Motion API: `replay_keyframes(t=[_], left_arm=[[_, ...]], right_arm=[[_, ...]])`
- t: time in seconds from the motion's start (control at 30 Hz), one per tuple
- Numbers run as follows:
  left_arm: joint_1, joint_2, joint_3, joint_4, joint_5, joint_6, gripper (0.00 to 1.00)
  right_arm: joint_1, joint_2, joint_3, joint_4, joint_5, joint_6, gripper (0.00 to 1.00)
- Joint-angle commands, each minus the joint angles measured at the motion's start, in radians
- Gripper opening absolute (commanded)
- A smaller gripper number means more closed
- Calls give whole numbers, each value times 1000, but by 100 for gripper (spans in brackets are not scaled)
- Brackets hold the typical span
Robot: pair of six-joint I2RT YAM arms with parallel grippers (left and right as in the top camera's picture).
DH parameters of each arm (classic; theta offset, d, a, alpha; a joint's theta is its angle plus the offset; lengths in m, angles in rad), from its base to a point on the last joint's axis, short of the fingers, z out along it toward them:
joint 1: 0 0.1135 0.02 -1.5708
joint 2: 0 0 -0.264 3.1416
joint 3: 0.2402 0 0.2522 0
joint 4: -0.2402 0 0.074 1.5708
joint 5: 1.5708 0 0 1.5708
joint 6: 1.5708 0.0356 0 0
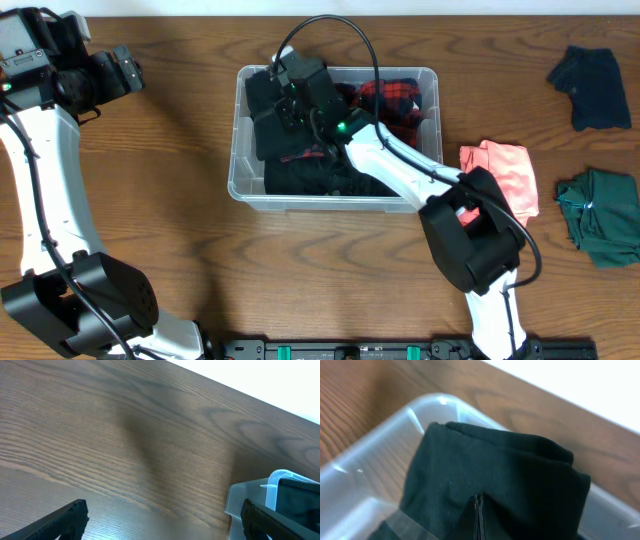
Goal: Pack container
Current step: 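Release the black garment at the bin's left side and withdraw right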
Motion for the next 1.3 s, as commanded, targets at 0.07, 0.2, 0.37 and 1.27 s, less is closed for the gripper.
replay_keyframes(t=[0.07,0.2,0.37,1.27], left_arm=[[1,-7,-1,0,12,13,98],[1,-7,-1,1,12,13,98],[1,-7,-1,-1,12,13,98],[1,-7,-1,-6,12,13,98]], right_arm=[[-13,112,3,-69,-8,26,1],[-12,124,3,-99,-13,26,1],[-12,61,13,-114,-19,25,1],[-764,-452,21,-683,-253,92,99]])
